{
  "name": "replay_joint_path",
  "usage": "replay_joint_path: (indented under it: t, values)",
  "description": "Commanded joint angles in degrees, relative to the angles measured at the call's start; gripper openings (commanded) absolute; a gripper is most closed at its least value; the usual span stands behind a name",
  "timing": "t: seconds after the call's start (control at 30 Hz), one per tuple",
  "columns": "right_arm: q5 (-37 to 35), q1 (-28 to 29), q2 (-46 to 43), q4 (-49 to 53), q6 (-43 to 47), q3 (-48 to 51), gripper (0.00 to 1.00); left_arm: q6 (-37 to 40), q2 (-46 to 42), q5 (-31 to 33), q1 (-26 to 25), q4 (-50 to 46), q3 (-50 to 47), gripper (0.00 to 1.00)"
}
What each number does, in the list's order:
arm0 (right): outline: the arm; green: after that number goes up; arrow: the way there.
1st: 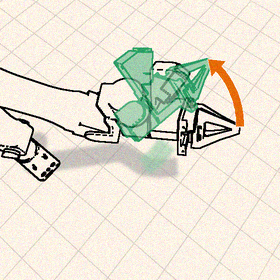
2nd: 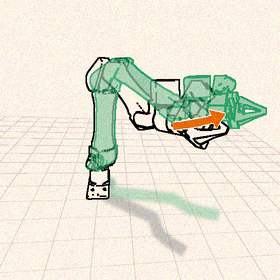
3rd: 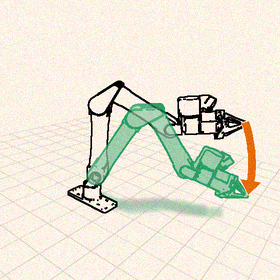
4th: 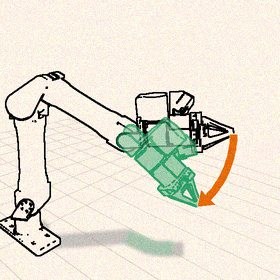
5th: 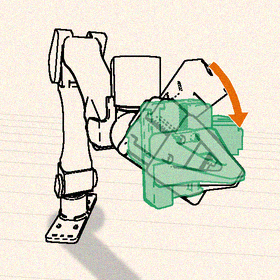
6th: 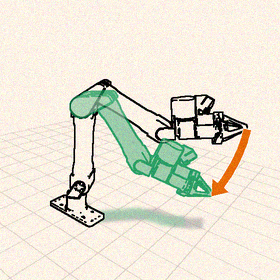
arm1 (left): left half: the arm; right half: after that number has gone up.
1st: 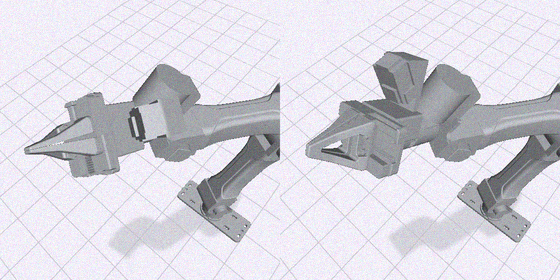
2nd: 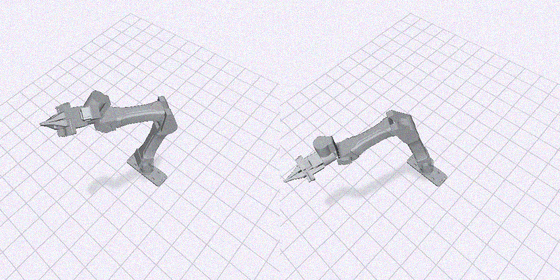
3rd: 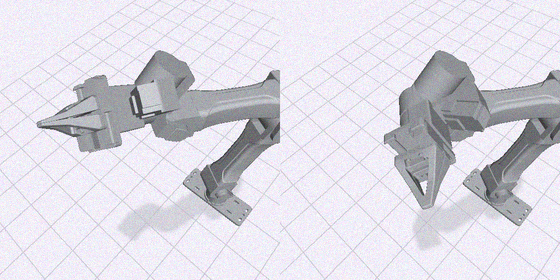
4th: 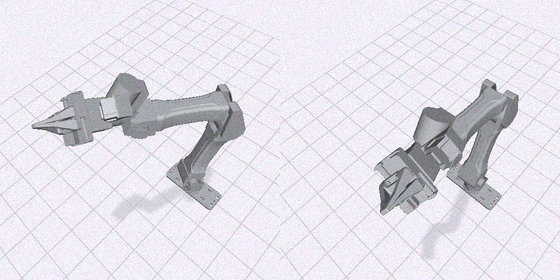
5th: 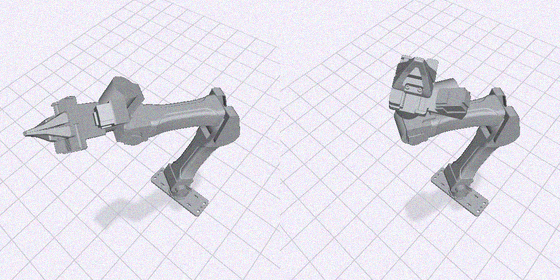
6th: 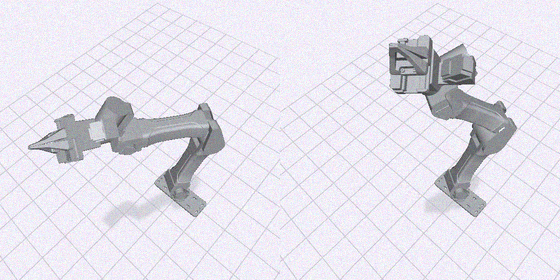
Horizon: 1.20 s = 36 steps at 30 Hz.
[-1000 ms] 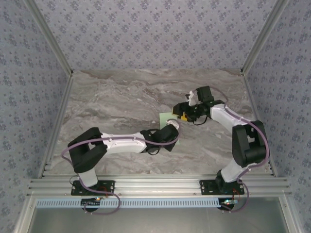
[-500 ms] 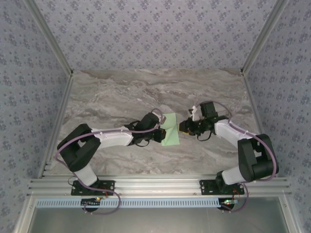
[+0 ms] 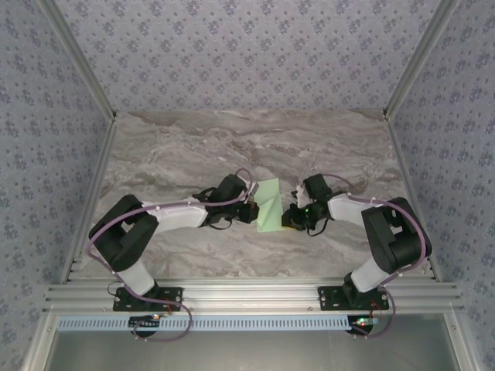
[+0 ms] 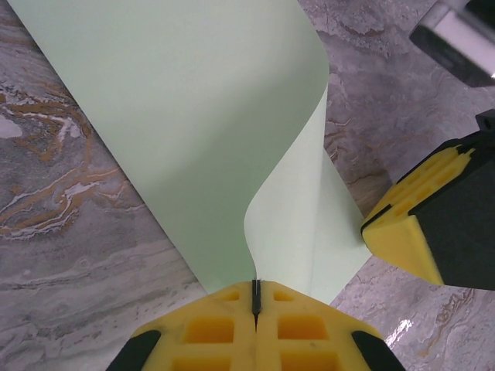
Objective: Fold a paper plane with a square sheet of paper (fold left side to right side)
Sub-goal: Fold the triangle a second time at the center of the table.
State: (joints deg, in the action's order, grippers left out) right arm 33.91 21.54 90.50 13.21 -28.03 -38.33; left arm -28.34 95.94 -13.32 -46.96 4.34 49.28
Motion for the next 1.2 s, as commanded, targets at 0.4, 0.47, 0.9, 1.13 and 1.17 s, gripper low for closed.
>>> replay_joint_path:
  t: [0.4,0.47,0.9,1.13,1.17]
  values:
    - [-6.67,1.63,2.65,7.14,1.97,-1.56,0.10,3.46,4.46,-0.49,1.43,-2.41,4.86,0.04]
    - [-6.74,1.74,2.75,7.18,1.96,-1.56,0.10,3.63,4.78,-0.47,1.52,-2.49,5.11,0.03]
    - [-6.93,2.14,2.93,7.69,2.19,-1.75,0.10,4.95,7.13,-0.05,1.58,-4.16,7.36,0.03]
    - [-7.07,2.19,3.12,7.82,2.30,-1.75,0.10,5.13,8.19,0.33,1.60,-4.17,7.67,0.03]
    - [-7.04,2.19,3.10,7.81,2.36,-1.77,0.10,5.13,8.27,0.39,1.54,-4.11,7.76,0.03]
